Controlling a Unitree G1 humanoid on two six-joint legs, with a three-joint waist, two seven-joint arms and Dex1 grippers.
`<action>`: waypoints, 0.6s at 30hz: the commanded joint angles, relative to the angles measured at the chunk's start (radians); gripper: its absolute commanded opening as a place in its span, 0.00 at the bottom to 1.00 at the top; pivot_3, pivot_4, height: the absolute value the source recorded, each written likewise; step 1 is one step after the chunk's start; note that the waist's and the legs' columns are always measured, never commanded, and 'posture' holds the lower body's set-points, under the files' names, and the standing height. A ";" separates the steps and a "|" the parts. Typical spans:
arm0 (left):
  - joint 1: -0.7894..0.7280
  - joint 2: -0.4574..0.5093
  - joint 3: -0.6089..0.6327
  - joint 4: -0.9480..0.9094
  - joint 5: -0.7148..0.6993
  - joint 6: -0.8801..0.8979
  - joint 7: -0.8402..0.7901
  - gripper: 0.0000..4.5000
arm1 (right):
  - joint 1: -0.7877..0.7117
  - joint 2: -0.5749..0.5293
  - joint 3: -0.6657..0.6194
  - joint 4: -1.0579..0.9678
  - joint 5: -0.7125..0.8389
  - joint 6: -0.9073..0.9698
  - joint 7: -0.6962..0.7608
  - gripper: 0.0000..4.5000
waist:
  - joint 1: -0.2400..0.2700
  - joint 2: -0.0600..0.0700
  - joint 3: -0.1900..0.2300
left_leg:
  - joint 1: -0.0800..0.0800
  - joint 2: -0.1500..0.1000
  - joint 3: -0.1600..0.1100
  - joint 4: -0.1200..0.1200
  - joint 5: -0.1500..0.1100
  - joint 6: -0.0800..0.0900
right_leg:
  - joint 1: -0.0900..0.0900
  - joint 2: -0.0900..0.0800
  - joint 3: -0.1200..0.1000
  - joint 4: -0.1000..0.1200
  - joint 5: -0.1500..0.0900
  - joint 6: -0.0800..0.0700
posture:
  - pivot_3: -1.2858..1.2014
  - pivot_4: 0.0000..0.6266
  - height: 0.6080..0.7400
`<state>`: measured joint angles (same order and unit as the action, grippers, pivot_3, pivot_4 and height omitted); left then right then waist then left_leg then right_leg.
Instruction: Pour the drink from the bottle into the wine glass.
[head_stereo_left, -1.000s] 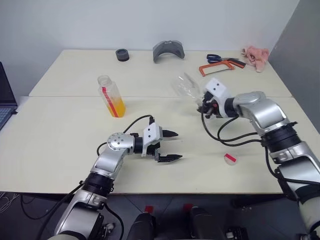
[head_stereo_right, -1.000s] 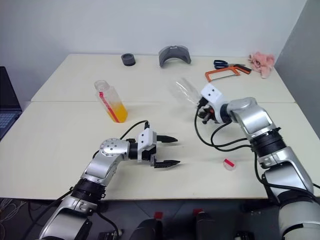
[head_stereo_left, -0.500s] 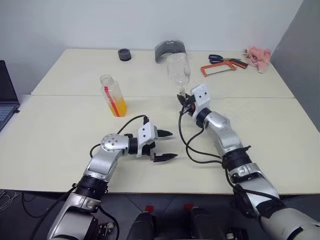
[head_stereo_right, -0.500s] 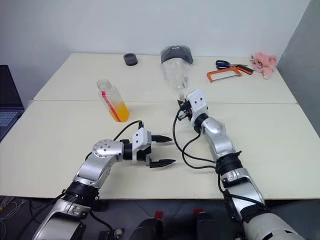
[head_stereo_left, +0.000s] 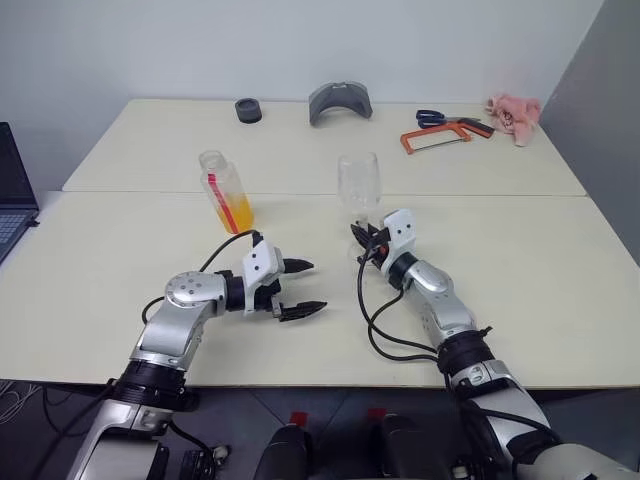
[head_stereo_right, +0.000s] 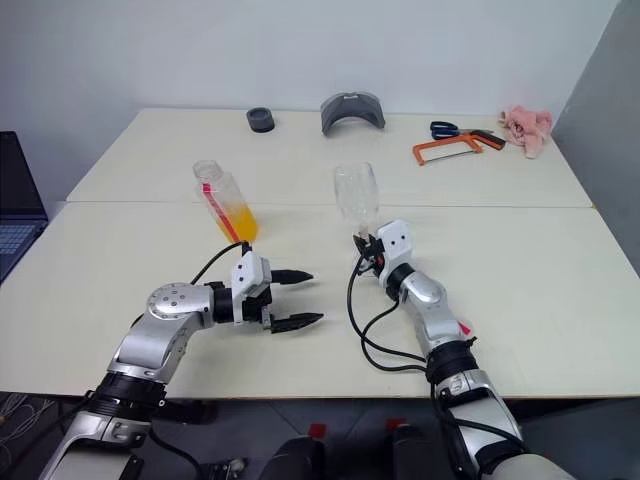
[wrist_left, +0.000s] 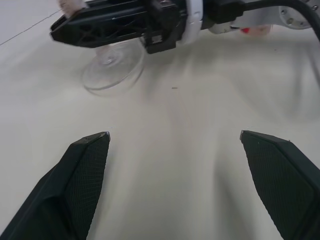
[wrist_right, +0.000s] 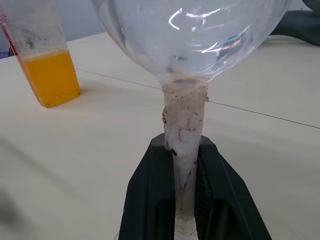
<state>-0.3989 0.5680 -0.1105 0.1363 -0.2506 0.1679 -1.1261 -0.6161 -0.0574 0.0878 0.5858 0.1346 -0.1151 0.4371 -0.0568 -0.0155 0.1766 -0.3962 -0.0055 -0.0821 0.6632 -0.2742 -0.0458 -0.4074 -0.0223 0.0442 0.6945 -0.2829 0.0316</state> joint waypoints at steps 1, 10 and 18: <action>-0.013 0.018 0.023 -0.025 -0.015 -0.002 -0.006 1.00 | 0.053 -0.010 -0.002 -0.021 -0.022 0.016 -0.013 0.03 | 0.001 0.000 0.000 | 0.000 0.000 0.000 0.000 0.000 0.000 | 0.001 0.000 0.000 0.000 0.000 0.000 | 0.52 0.24 1.00; -0.035 0.025 0.011 -0.036 -0.014 0.013 -0.007 1.00 | 0.150 -0.021 0.020 -0.105 -0.052 0.038 -0.018 0.03 | 0.003 0.000 0.000 | 0.002 0.000 0.000 0.000 0.000 0.000 | 0.002 0.000 0.000 0.000 0.000 0.000 | 0.52 0.24 1.00; -0.053 0.019 0.002 -0.037 -0.013 0.022 -0.013 1.00 | 0.171 -0.022 0.027 -0.135 -0.067 0.038 -0.022 0.03 | 0.003 0.000 0.000 | 0.002 -0.001 0.000 0.000 0.000 0.000 | 0.002 0.000 0.000 0.000 0.000 0.000 | 0.52 0.24 1.00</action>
<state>-0.4363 0.5841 -0.1139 0.1326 -0.2521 0.1901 -1.1319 -0.4794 -0.0697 0.1033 0.4362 0.0863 -0.1136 0.4134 -0.0539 -0.0156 0.1761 -0.3938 -0.0061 -0.0817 0.6631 -0.2743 -0.0457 -0.4051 -0.0220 0.0442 0.6941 -0.2830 0.0316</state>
